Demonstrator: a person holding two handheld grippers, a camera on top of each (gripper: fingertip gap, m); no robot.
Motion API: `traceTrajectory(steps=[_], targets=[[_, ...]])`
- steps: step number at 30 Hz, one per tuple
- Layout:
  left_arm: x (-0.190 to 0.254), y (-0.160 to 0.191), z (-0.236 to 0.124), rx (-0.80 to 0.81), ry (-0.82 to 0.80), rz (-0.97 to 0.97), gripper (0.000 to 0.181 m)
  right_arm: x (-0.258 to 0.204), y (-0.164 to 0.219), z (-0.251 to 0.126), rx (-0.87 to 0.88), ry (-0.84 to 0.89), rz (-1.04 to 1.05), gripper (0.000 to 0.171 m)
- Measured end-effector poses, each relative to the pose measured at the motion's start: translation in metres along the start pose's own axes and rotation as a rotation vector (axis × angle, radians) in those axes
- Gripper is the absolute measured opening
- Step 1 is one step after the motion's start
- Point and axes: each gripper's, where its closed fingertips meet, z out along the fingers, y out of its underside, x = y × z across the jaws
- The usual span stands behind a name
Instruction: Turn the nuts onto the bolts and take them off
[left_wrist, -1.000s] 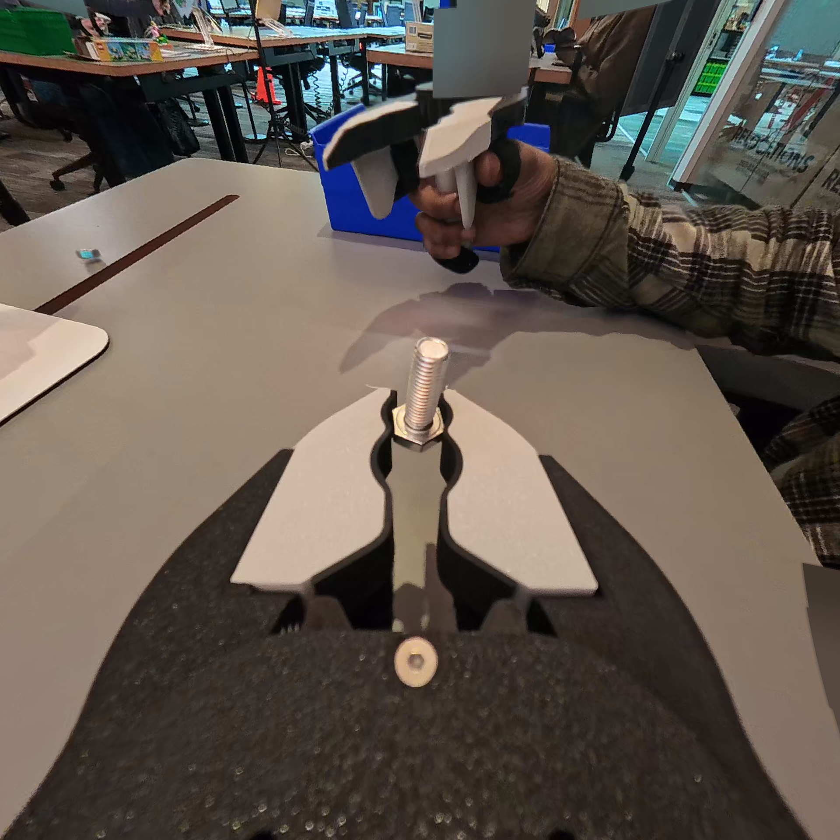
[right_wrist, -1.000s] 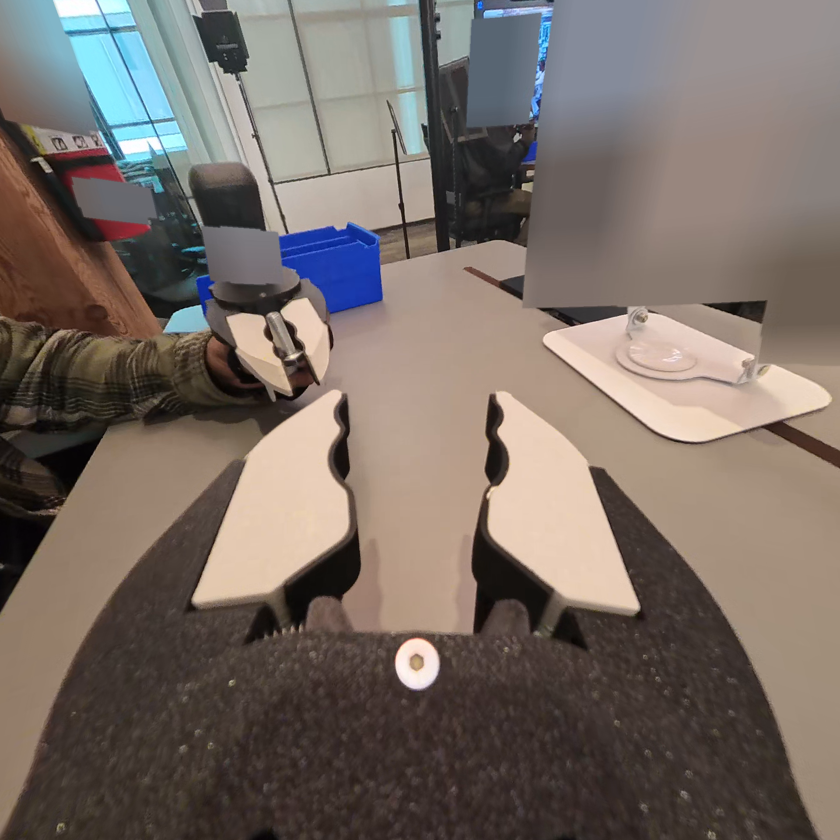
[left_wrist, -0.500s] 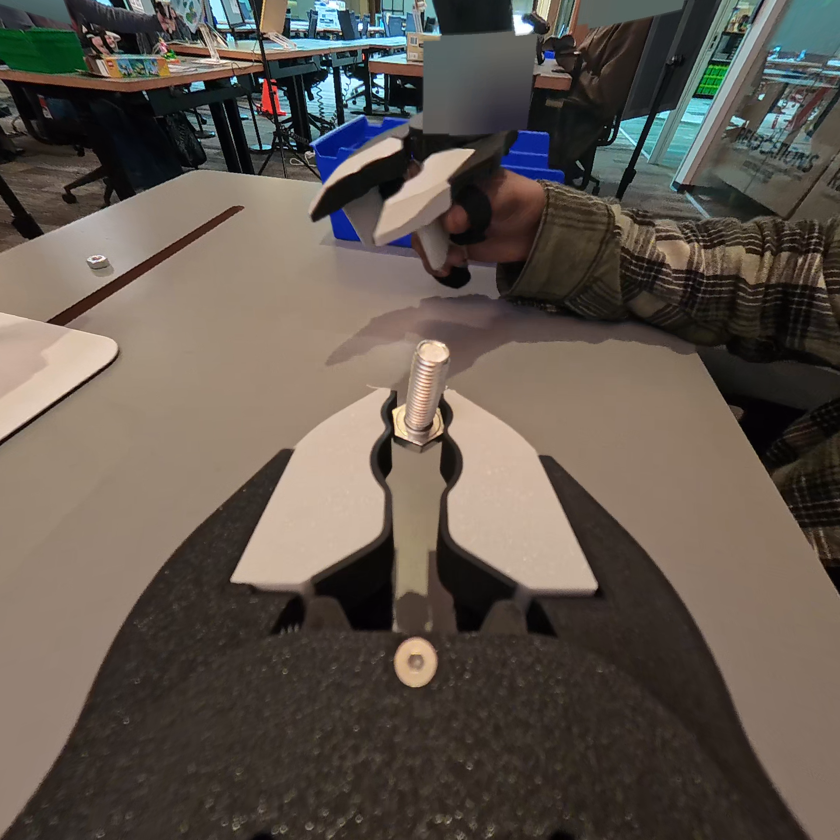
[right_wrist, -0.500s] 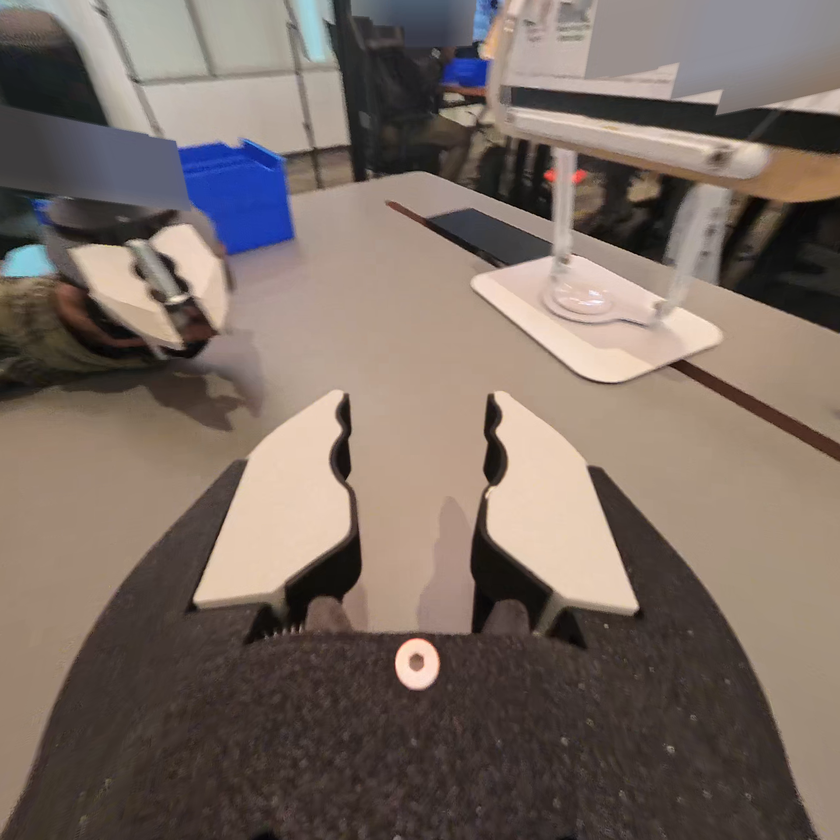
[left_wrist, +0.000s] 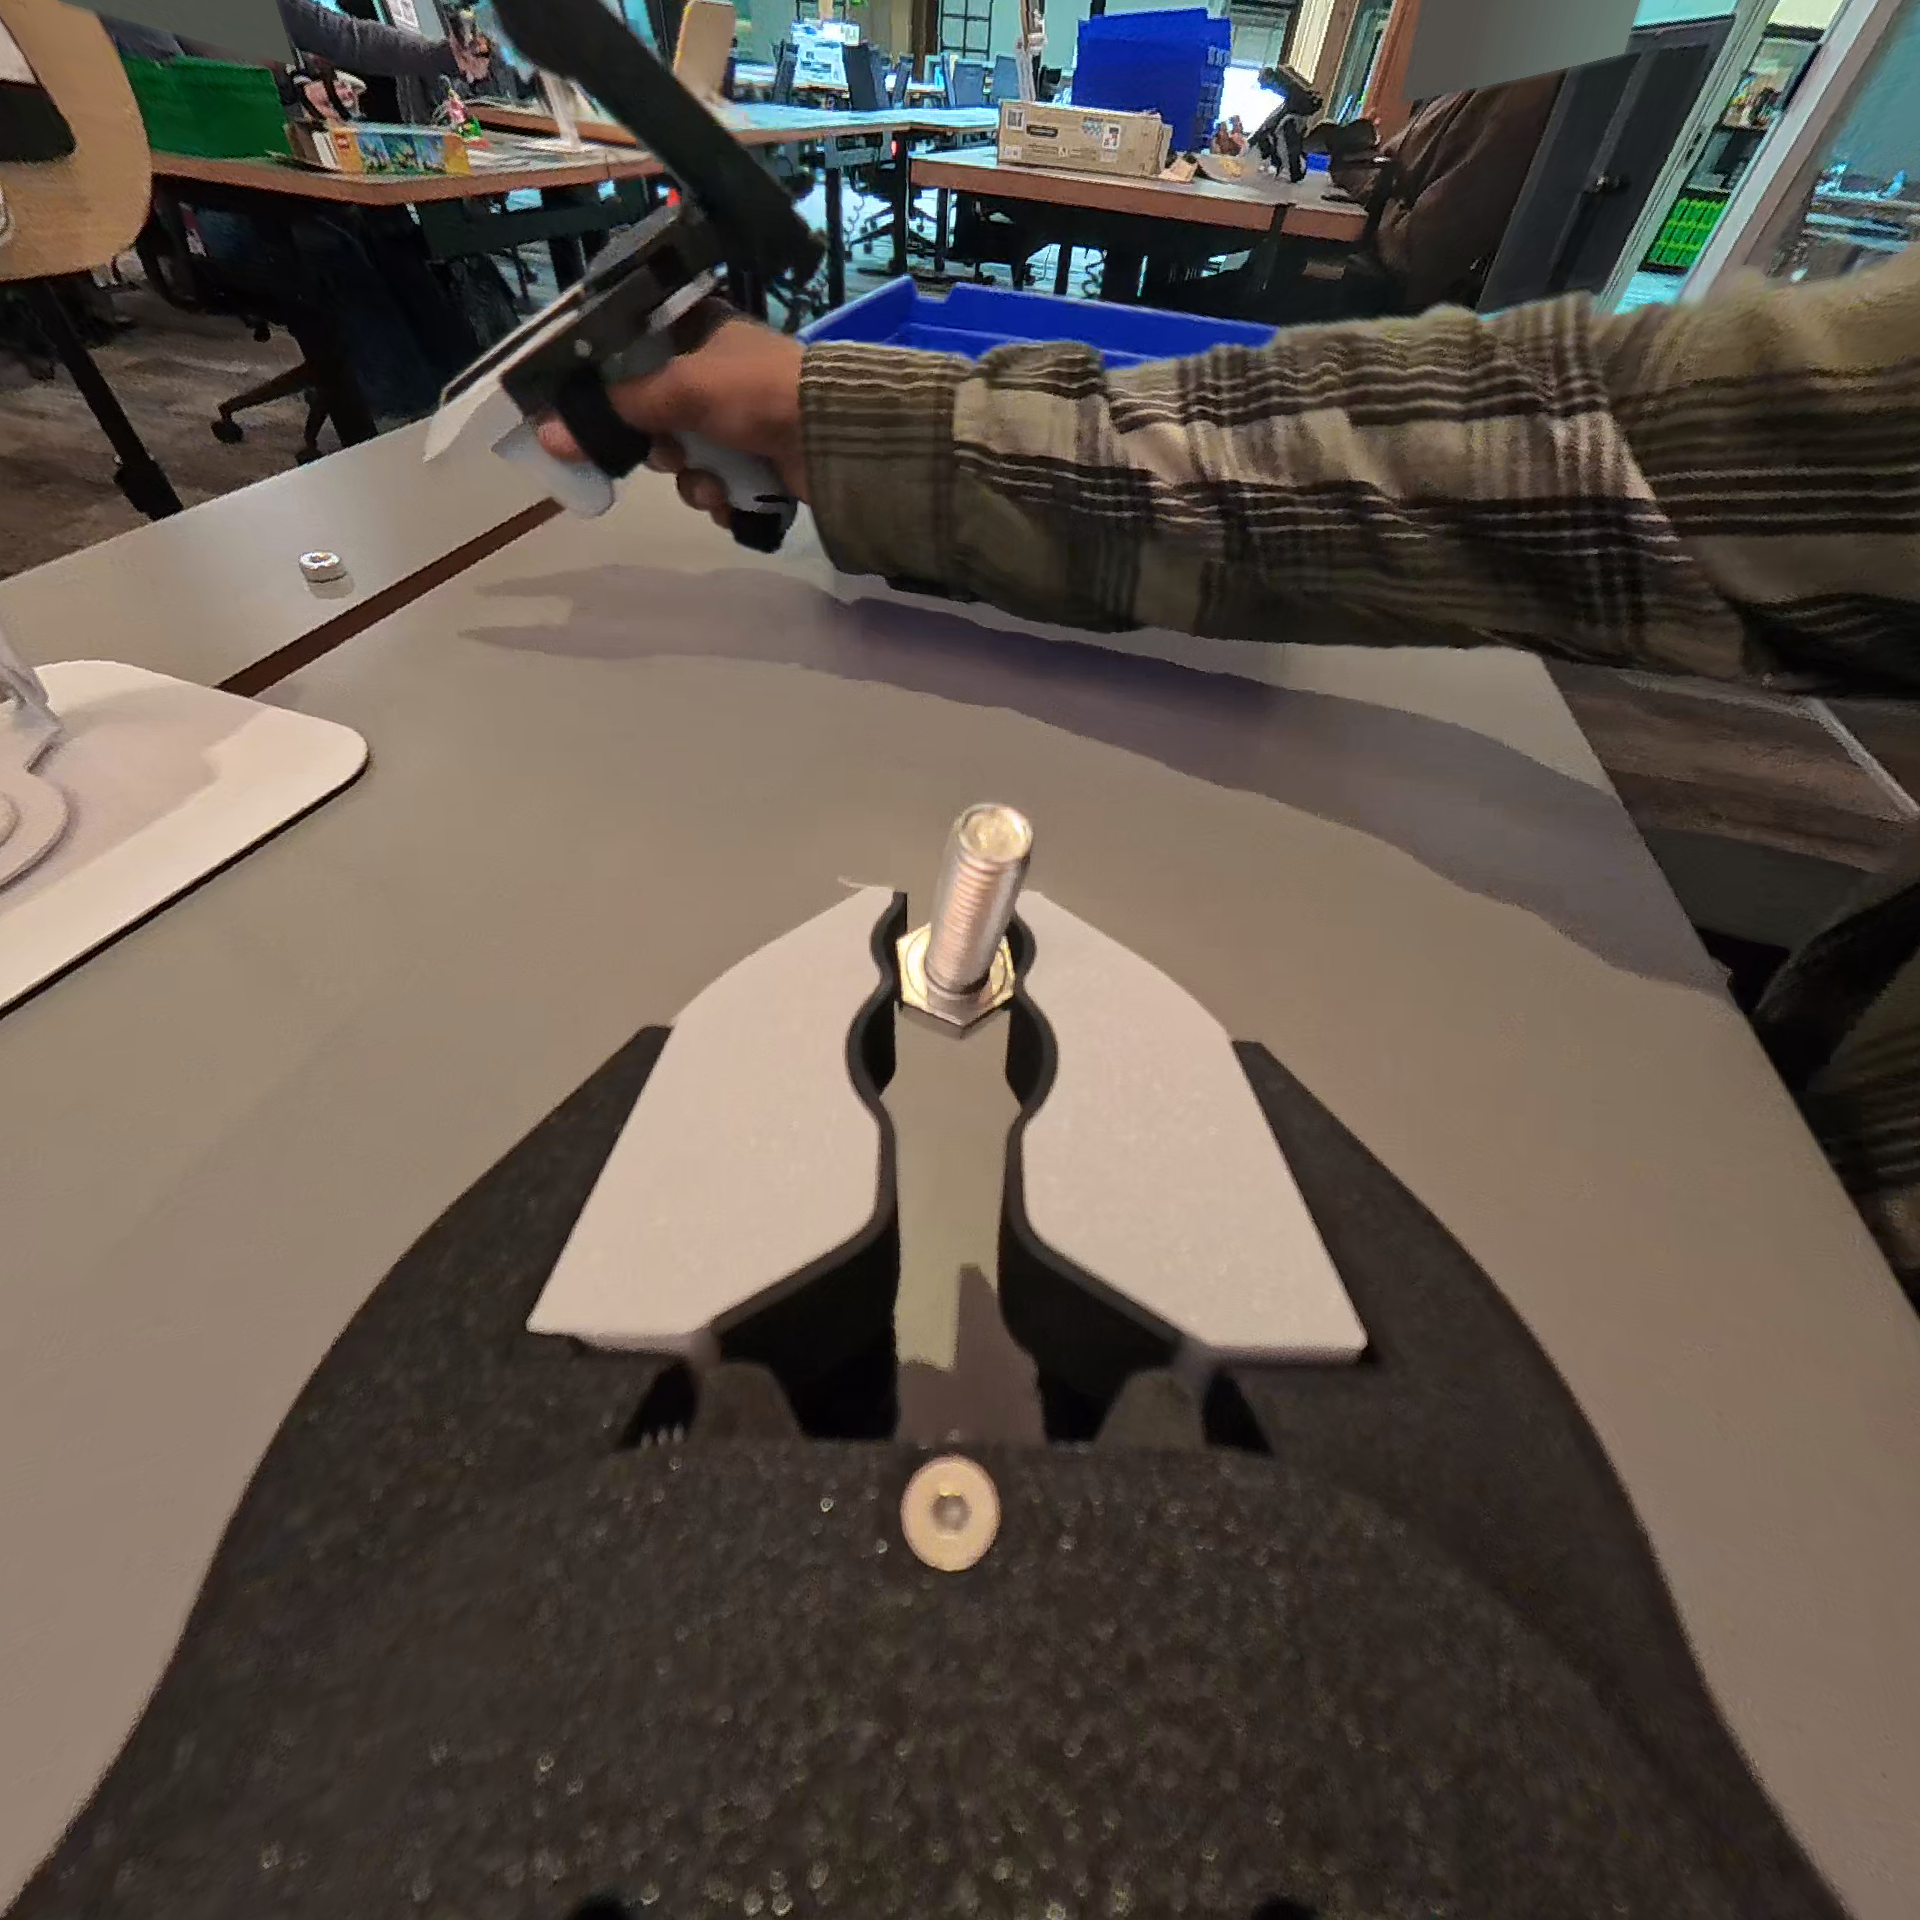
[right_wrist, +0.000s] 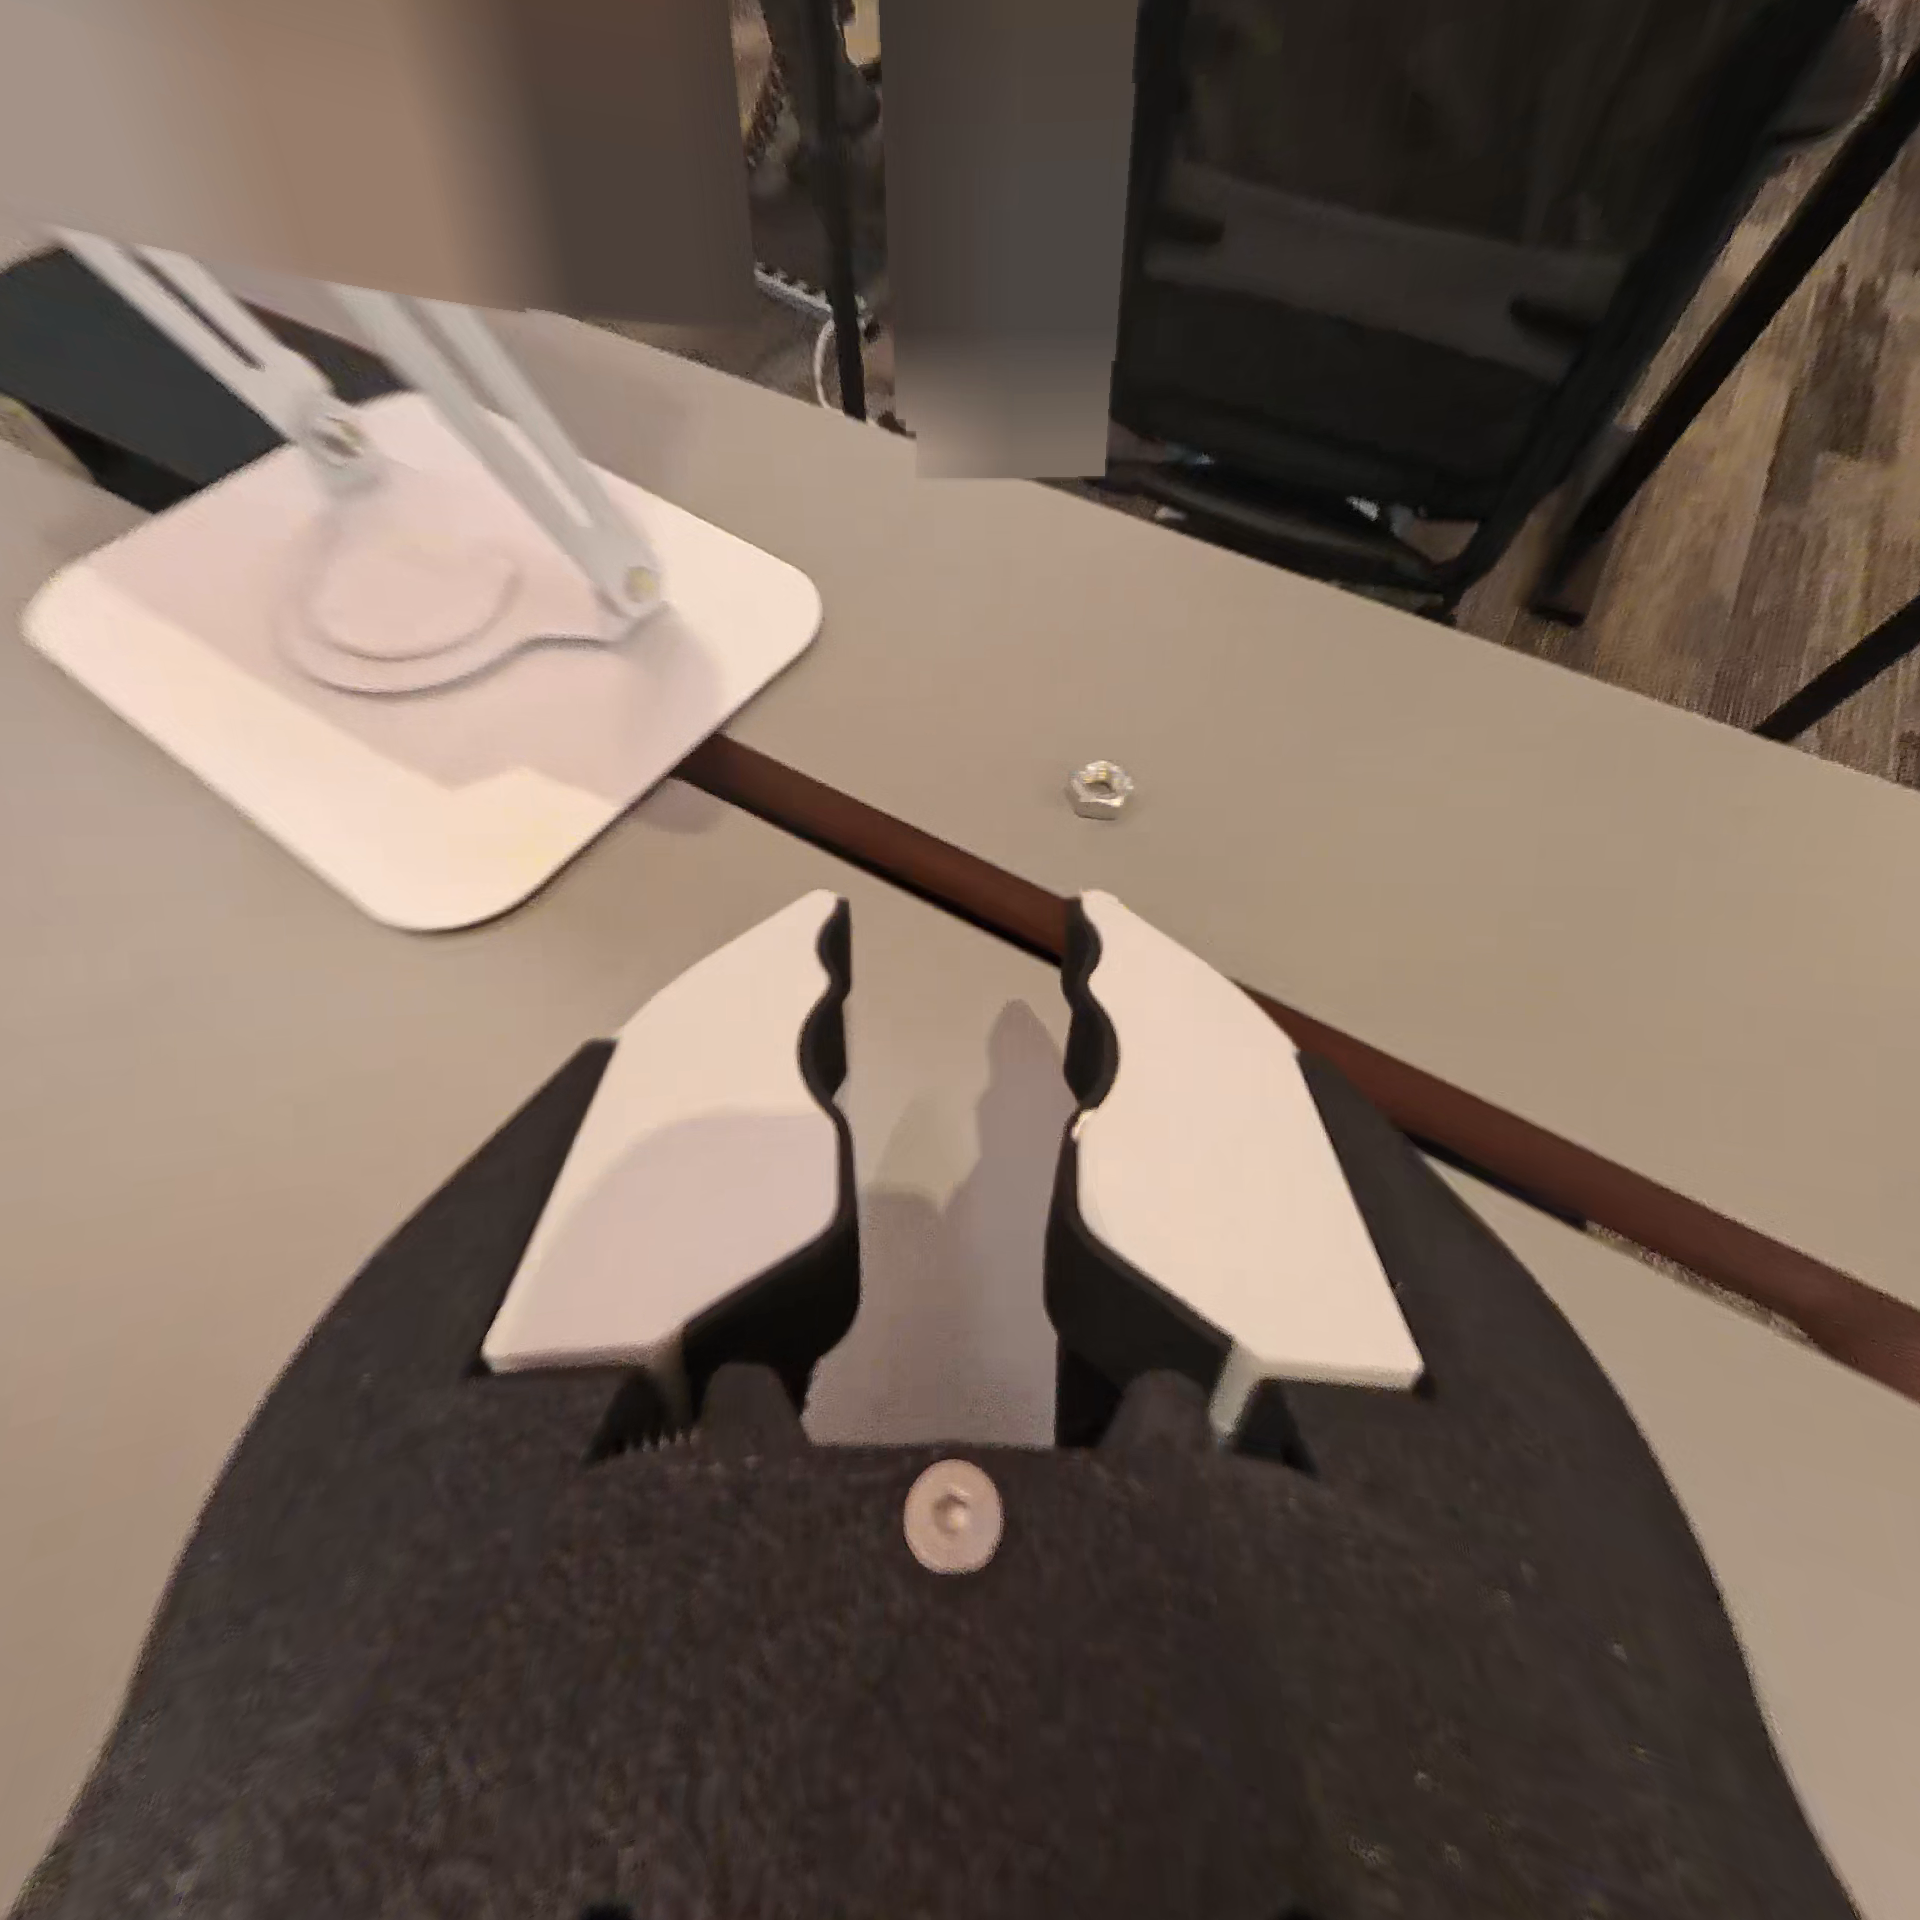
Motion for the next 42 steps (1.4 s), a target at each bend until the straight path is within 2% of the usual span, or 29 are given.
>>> traceTrajectory(steps=[6,11,14,15,16,21,25,28,32,37,42], targets=[[-0.012,0.007,-0.003,-0.02,-0.021,-0.029,0.016,0.031,0.005,0.057,-0.104,0.0,-0.001,0.034],[-0.023,0.013,-0.007,-0.025,-0.041,-0.068,0.016,0.036,0.007,0.086,-0.194,-0.027,-0.044,0.034],[-0.028,0.015,-0.009,-0.027,-0.05,-0.079,0.016,0.037,0.016,0.096,-0.28,-0.037,-0.07,0.032],[-0.029,0.015,-0.01,-0.027,-0.053,-0.081,0.016,0.036,0.016,0.098,-0.282,-0.05,-0.065,0.022],[-0.029,0.015,-0.01,-0.026,-0.056,-0.081,0.016,0.035,0.015,0.099,-0.285,-0.056,-0.063,0.018],[-0.03,0.013,-0.011,-0.014,-0.059,-0.084,0.016,0.029,0.015,0.089,-0.267,-0.08,-0.072,0.018],[-0.029,0.011,-0.013,0.002,-0.06,-0.065,0.016,0.0,0.006,0.046,-0.186,-0.127,-0.104,0.017],[-0.027,0.009,-0.014,0.018,-0.046,-0.053,0.016,-0.044,-0.005,-0.002,-0.128,-0.179,-0.178,0.018],[-0.015,-0.002,-0.015,0.085,0.005,-0.044,0.016,-0.136,-0.024,-0.081,-0.022,-0.33,-0.311,0.017],[0.005,-0.01,-0.012,0.146,0.057,-0.002,0.016,-0.267,-0.023,-0.172,0.034,-0.59,-0.533,0.018],[0.025,-0.018,-0.011,0.203,0.084,0.066,0.016,-0.35,-0.017,-0.218,0.019,-0.702,-0.633,0.018]])
